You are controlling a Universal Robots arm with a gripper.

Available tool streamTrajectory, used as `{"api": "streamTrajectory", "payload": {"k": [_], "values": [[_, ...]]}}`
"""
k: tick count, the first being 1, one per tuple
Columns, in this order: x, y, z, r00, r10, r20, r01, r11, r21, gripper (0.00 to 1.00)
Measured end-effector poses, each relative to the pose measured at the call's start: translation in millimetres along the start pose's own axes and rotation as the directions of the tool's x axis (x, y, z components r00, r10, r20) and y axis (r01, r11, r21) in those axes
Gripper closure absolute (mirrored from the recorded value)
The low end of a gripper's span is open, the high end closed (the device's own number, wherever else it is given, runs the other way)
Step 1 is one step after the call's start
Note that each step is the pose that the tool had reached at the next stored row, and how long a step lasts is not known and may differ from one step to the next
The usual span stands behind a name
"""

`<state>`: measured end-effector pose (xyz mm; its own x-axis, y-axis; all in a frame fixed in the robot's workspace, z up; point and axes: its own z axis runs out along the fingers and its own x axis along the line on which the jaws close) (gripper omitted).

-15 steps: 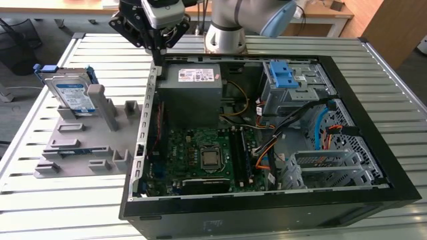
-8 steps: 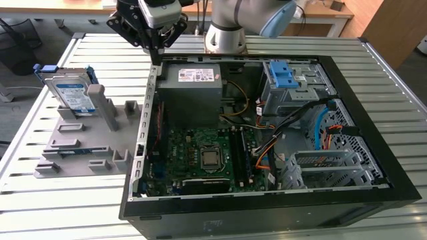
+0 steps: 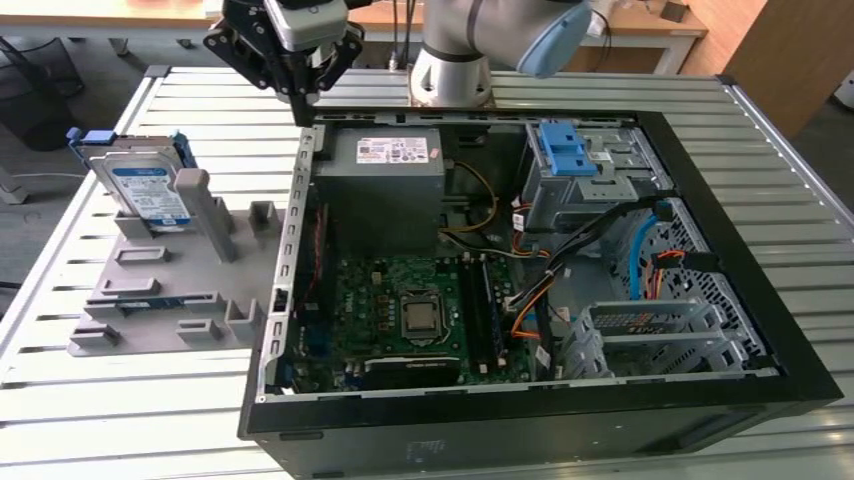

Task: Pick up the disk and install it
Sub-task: 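Reach for the disk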

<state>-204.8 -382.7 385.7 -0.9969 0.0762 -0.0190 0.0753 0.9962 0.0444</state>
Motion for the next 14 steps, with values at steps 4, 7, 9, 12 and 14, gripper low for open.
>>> {"api": "streamTrajectory", "payload": {"k": [4,7,9,12,14], "values": [[4.4,1.6,0.2,1.0000,0.000,-0.0001,0.000,1.0000,-0.0001,0.89],[7.3,1.8,0.4,1.0000,0.000,-0.0002,0.000,1.0000,-0.0001,0.89],[9.5,1.7,0.5,1.0000,0.000,-0.0003,0.000,1.0000,-0.0001,0.89],[11.5,1.7,0.8,1.0000,0.000,-0.0002,0.000,1.0000,-0.0002,0.89],[11.5,1.7,0.7,1.0000,0.000,-0.0004,0.000,1.0000,-0.0001,0.89]]}}
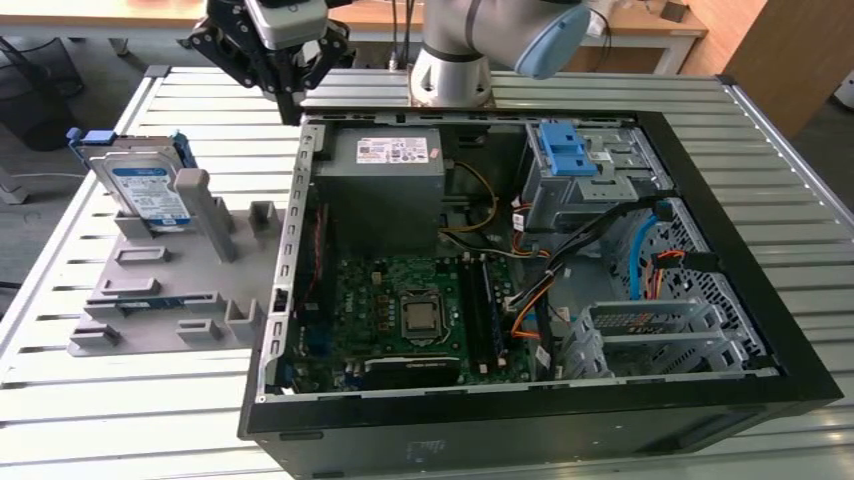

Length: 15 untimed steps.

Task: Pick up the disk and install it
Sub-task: 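Reach for the disk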

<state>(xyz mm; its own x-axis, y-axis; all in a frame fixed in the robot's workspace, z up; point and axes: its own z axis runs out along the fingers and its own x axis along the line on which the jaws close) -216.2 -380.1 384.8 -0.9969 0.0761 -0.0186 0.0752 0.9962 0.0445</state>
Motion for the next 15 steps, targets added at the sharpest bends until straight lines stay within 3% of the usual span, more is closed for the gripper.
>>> {"api": "streamTrajectory", "payload": {"k": [8,15], "values": [[2.0,-0.2,0.0,1.0000,0.000,0.0000,0.000,1.0000,0.0000,0.89],[11.8,-0.9,-0.2,1.0000,0.000,0.0001,0.000,1.0000,0.0000,0.89]]}}
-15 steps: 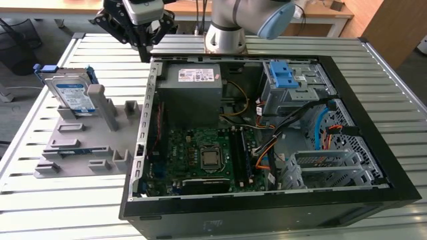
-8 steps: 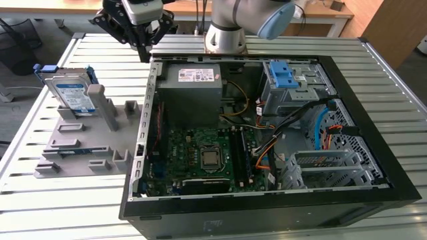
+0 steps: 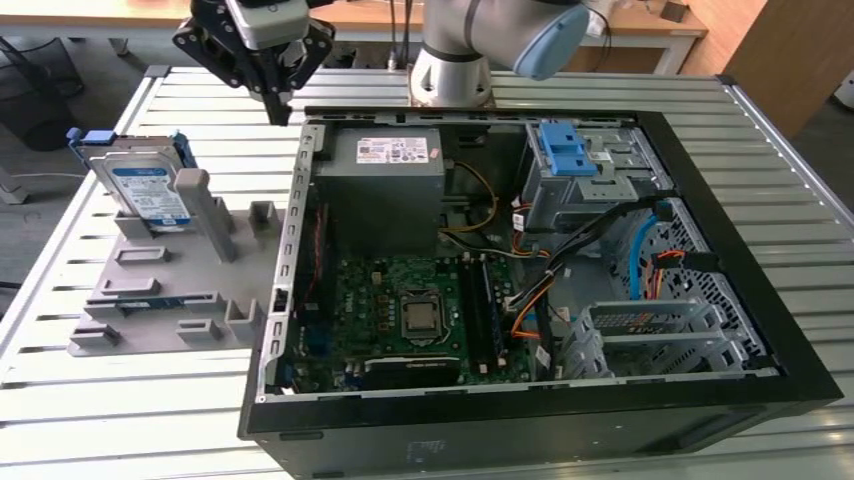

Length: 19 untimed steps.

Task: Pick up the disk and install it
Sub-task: 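Reach for the disk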

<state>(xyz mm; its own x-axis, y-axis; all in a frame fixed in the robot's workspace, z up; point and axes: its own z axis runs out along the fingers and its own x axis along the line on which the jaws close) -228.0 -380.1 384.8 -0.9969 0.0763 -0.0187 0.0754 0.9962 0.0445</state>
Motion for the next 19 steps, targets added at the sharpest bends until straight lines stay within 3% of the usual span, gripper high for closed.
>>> {"api": "streamTrajectory", "payload": {"k": [19], "values": [[26.1,-0.9,-0.3,1.0000,0.000,-0.0001,0.000,1.0000,0.0000,0.89]]}}
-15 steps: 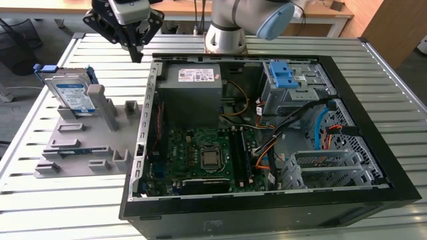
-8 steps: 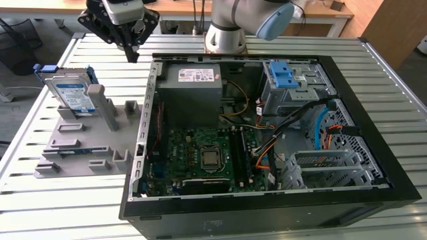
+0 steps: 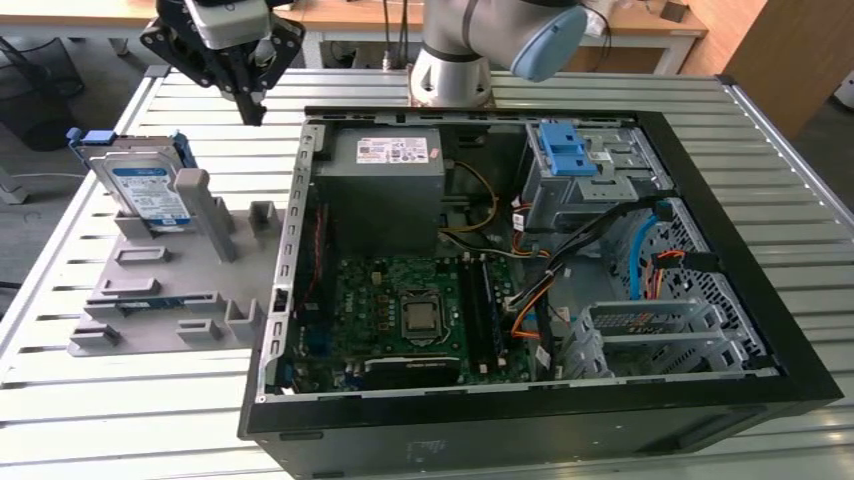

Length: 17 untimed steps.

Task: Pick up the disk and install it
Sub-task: 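Reach for the disk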

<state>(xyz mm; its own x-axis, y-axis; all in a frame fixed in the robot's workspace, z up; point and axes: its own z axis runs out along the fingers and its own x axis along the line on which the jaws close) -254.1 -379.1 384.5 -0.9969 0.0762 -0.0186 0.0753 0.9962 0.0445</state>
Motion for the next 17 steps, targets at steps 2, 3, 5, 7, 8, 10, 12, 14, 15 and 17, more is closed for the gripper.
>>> {"api": "streamTrajectory", "payload": {"k": [2,3,5,7,8,10,12,14,15,17], "values": [[1.6,0.3,0.1,1.0000,0.000,-0.0011,0.000,1.0000,0.0000,0.89],[2.0,0.3,0.2,1.0000,0.000,-0.0024,0.000,1.0000,0.0001,0.89],[3.3,0.4,0.2,1.0000,0.000,-0.0049,0.000,1.0000,0.0004,0.89],[4.9,0.6,0.3,1.0000,0.000,-0.0071,0.000,1.0000,0.0005,0.89],[5.7,0.7,0.4,1.0000,0.000,-0.0084,0.000,1.0000,0.0006,0.89],[7.7,0.8,0.4,0.9999,0.001,-0.0106,-0.001,1.0000,0.0009,0.89],[9.7,0.8,0.4,0.9999,0.001,-0.0120,-0.001,1.0000,0.0010,0.89],[12.0,1.0,0.5,0.9999,0.001,-0.0131,-0.001,1.0000,0.0010,0.89],[13.4,1.0,0.5,0.9999,0.001,-0.0135,-0.001,1.0000,0.0011,0.89],[16.6,1.2,0.5,0.9999,0.001,-0.0141,-0.001,1.0000,0.0011,0.89]]}}
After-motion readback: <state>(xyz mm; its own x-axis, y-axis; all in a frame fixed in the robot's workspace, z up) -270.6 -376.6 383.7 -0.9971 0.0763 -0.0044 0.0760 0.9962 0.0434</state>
